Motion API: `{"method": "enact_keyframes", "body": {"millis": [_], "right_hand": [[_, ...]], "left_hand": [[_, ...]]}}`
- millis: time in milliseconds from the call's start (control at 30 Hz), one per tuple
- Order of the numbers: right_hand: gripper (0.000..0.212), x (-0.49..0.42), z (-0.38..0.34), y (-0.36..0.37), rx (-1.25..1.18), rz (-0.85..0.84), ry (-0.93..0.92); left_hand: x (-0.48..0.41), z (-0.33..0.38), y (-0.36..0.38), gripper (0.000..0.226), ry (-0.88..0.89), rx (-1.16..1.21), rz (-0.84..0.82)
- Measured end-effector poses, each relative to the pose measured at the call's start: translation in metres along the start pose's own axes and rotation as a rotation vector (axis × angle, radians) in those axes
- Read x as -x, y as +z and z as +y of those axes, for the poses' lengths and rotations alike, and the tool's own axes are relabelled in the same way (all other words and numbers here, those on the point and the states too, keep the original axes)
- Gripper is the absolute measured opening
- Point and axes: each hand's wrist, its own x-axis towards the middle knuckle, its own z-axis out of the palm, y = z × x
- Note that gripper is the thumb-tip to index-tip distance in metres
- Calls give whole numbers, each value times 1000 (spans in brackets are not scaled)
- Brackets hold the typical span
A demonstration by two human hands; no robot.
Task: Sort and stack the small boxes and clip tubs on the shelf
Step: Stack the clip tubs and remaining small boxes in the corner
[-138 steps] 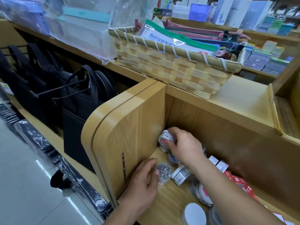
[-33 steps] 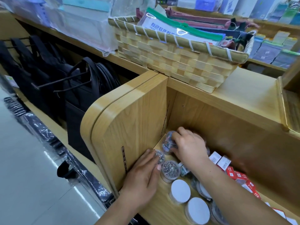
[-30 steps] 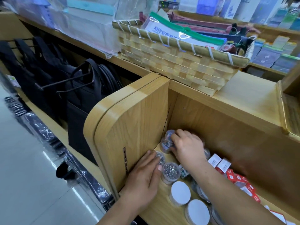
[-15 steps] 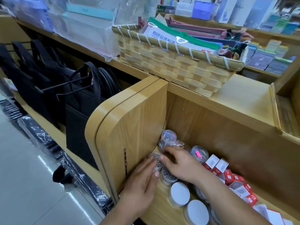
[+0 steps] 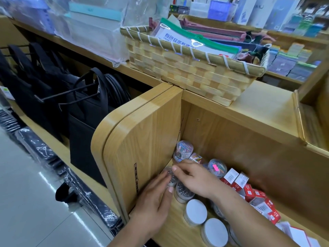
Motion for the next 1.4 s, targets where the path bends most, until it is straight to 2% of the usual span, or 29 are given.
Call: {"method": "enact_keyframes", "body": {"millis": [67, 167, 333, 433, 500, 533, 600, 700, 800, 867, 1033, 1133, 1300, 1400], "right_hand": [[31, -1, 0, 1, -33, -23, 29], [53, -1, 0, -2, -76, -23, 67], [46, 4, -2, -3, 99, 46, -24], [30, 21, 3, -11, 132, 292, -40], [14, 38, 14, -25, 293, 524, 9], [13, 46, 21, -34, 388, 564, 82], [20, 58, 32, -46, 509, 486, 259], [34, 64, 42, -45, 508, 361, 348], [44, 64, 47, -40, 490, 376, 354], [43, 61, 49, -38, 512, 425, 360], [36, 56, 55, -26, 561, 519, 315], [35, 55, 53, -26, 549, 536, 310], [39, 62, 45, -29, 421, 628, 270], [39, 71, 42, -35, 286, 679, 266]], "left_hand": [[-1, 0, 1, 50, -9, 20, -4], [2, 0, -1, 47, -36, 51, -9], [3, 2, -6, 51, -12, 53, -25], [3, 1, -7, 59, 40, -66, -4], [2, 2, -8, 58, 104, -162, 10], [1, 3, -7, 54, 147, -205, 19], [-3, 4, -5, 45, 236, -279, 21], [-13, 12, -1, 42, 320, -367, -76], [-19, 22, 5, 51, 269, -498, -238], [-18, 21, 9, 50, 260, -556, -270], [-1, 17, 5, 35, 380, -577, -133], [10, 19, 4, 34, 416, -550, -130], [7, 18, 7, 37, 365, -368, -161], [-15, 26, 9, 31, 284, -259, -62]]}}
